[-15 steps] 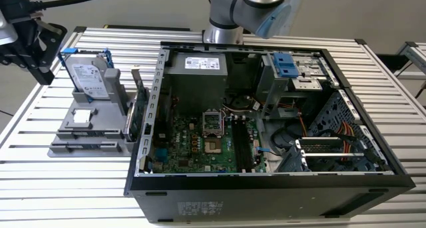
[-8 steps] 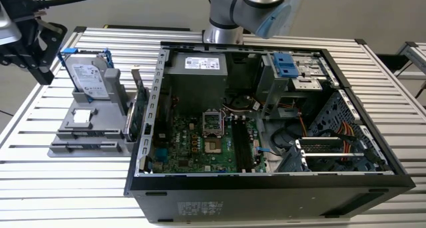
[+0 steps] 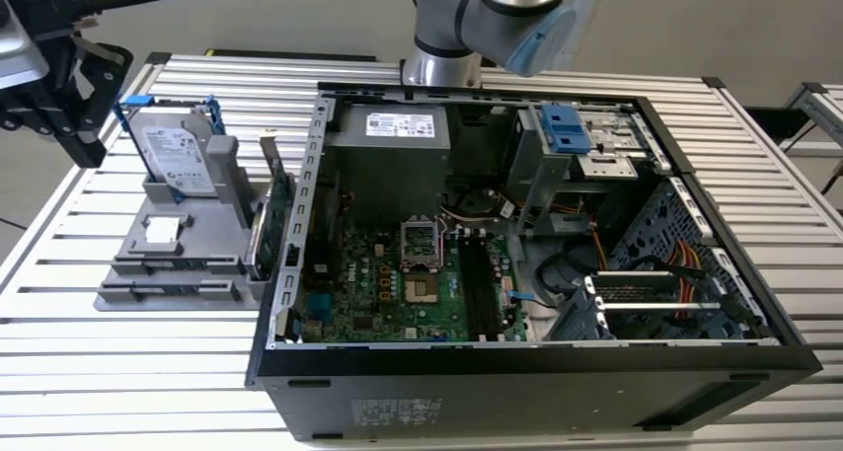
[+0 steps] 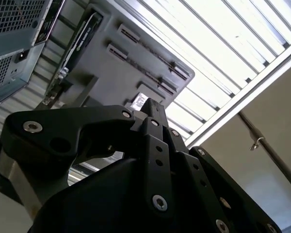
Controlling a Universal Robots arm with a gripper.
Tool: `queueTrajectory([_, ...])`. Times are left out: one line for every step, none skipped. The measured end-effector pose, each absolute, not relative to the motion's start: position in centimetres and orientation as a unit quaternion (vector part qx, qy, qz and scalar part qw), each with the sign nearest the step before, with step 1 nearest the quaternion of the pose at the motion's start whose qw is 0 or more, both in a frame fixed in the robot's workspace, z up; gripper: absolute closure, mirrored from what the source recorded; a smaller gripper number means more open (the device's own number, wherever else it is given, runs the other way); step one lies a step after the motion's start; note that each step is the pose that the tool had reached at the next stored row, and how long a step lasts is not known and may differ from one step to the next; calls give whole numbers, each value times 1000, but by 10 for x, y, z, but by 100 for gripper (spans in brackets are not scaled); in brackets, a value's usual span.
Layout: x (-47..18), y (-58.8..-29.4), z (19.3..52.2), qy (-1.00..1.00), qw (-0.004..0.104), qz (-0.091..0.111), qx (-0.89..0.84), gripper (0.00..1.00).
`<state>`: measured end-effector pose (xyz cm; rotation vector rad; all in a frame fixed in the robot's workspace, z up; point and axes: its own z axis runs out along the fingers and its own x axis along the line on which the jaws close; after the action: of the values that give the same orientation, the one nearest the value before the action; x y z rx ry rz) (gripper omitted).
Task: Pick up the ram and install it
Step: 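Pick up the ram and move it above insertion slot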
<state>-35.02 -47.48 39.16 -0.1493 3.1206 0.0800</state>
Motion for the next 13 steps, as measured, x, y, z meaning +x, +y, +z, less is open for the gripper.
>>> queueTrajectory([-350,-475,392,998,8,26,-49,100])
queueTrajectory([-350,-475,392,998,8,26,-51,100])
queueTrajectory([-350,-475,392,998,8,26,-52,100])
queueTrajectory([-350,-475,392,998,8,26,-53,100])
queueTrajectory([-350,-475,391,998,8,26,-53,100])
queueTrajectory([-350,-475,392,998,8,26,-53,100])
queueTrajectory([-350,-475,392,998,8,26,-54,100])
queueTrajectory([-351,-475,392,998,8,26,-54,100])
queueTrajectory([-351,-475,392,998,8,26,-54,100])
queueTrajectory([-351,-475,392,998,8,26,-54,100])
queueTrajectory([-351,-475,392,998,8,26,-54,100])
queueTrajectory([-351,-475,392,998,8,26,-55,100])
queueTrajectory([-351,-475,392,998,8,26,-55,100])
